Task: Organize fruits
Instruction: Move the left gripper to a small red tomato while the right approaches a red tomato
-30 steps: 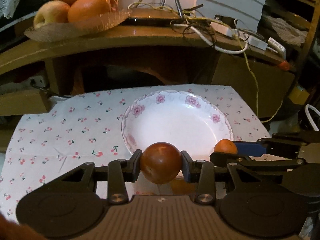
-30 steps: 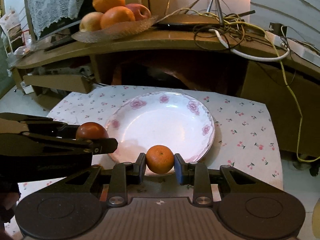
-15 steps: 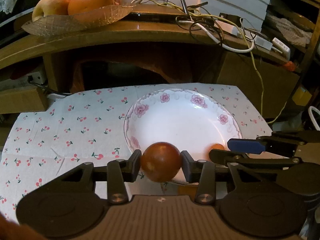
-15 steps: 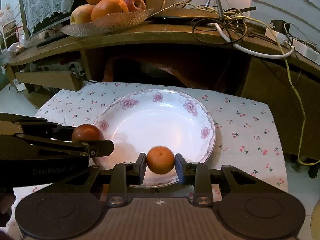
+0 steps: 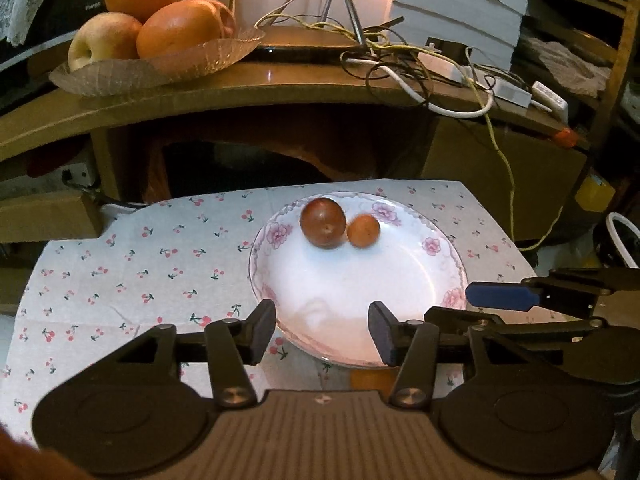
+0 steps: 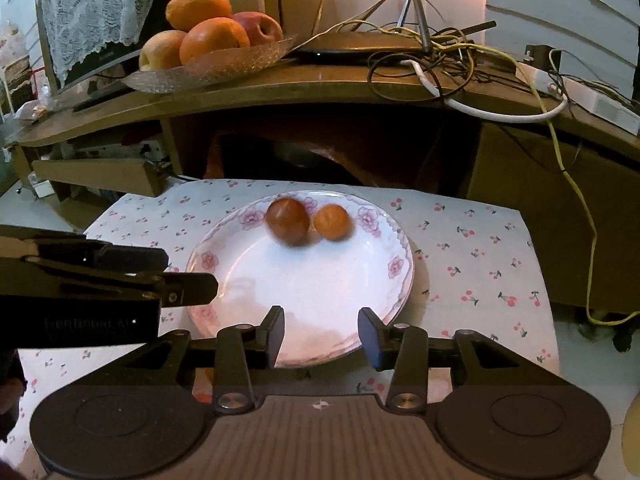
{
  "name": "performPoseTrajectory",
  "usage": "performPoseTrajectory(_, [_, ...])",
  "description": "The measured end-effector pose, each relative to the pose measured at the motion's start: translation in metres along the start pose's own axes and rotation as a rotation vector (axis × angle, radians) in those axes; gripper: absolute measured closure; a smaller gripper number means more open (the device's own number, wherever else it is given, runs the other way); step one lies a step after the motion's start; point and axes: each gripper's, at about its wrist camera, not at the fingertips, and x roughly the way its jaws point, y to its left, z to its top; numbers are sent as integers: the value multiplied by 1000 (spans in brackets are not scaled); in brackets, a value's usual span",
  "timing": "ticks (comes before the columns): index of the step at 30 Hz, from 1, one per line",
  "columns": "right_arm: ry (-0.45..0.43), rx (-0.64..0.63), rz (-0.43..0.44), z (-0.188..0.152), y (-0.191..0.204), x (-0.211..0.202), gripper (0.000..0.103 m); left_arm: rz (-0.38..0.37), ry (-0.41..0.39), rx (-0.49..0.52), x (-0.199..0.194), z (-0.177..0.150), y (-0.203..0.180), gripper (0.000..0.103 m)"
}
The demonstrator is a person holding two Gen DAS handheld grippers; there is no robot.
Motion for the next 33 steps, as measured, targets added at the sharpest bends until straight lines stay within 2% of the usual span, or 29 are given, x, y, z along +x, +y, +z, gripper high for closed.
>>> performPoseTrajectory(13, [34, -10, 46, -20, 14, -22, 54, 14, 30, 47, -33, -24, 10, 47])
performPoseTrajectory(23, [76, -71, 101, -38, 39, -32, 48, -14, 76, 74, -54, -53, 22, 47])
performPoseTrajectory(33, [128, -104, 144, -57, 60, -33, 47, -32, 144, 126, -61, -87, 35, 46])
